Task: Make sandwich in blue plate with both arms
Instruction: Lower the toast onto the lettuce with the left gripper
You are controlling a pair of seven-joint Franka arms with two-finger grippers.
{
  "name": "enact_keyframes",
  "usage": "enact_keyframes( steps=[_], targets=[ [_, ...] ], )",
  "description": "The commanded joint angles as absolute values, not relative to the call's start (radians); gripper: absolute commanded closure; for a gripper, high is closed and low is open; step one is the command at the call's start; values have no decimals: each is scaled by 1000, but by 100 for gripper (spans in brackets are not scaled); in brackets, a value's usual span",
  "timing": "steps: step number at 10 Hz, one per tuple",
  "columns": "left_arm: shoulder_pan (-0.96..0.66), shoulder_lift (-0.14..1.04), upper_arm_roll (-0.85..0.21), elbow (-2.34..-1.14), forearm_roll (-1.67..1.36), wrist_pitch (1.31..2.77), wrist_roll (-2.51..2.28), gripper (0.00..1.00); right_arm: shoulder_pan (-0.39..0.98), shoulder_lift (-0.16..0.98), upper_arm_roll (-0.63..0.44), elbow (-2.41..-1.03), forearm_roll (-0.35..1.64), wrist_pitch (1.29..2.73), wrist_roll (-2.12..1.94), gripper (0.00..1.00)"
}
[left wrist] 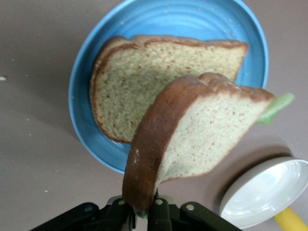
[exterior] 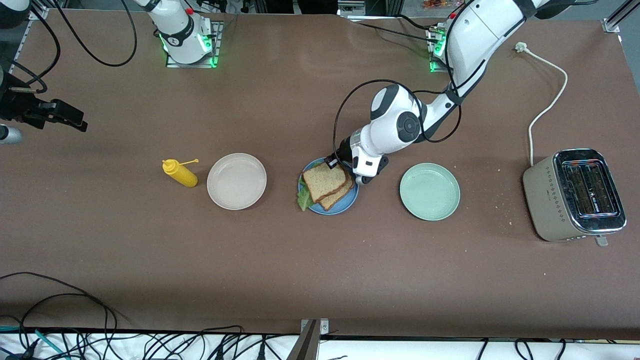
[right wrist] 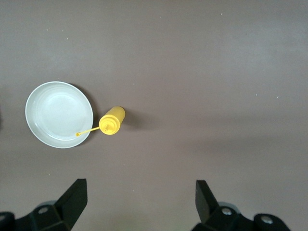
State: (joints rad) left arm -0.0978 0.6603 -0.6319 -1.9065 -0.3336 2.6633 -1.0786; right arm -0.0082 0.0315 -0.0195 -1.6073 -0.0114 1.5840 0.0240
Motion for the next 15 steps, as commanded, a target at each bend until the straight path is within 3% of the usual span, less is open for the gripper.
enact_keyframes(
  steps=[1,2,3,4,6,7,10,12,15],
  targets=[
    [-98,687,-615,-1907,-321,2646,-1100,100,-12,44,-25,-1583,-15,1552,-37,0],
    [-98,699,-608,-1904,-321,2645,-1100,99,-12,48,-25,-1583,-11,1555,-35,0],
    [-100,704,-606,-1902,-321,2645,-1100,87,-11,49,-25,-1583,14,1558,-34,0],
    [-101,707,-604,-1898,-322,2645,-1104,64,-9,49,-23,-1583,15,1559,-35,0],
    [-104,707,-595,-1893,-324,2645,-1111,40,-11,49,-25,-1583,15,1560,-35,0],
    [-110,707,-583,-1884,-324,2643,-1112,18,-6,49,-23,-1583,12,1562,-34,0],
    [-101,701,-580,-1872,-324,2584,-1117,3,-6,49,-23,-1583,11,1565,-34,0],
    [-69,661,-569,-1820,-321,2391,-1118,0,-6,49,-23,-1583,14,1565,-34,0],
    [29,498,-568,-1805,-280,2167,-1106,0,-2,48,-20,-1583,5,1568,-35,0]
  ],
)
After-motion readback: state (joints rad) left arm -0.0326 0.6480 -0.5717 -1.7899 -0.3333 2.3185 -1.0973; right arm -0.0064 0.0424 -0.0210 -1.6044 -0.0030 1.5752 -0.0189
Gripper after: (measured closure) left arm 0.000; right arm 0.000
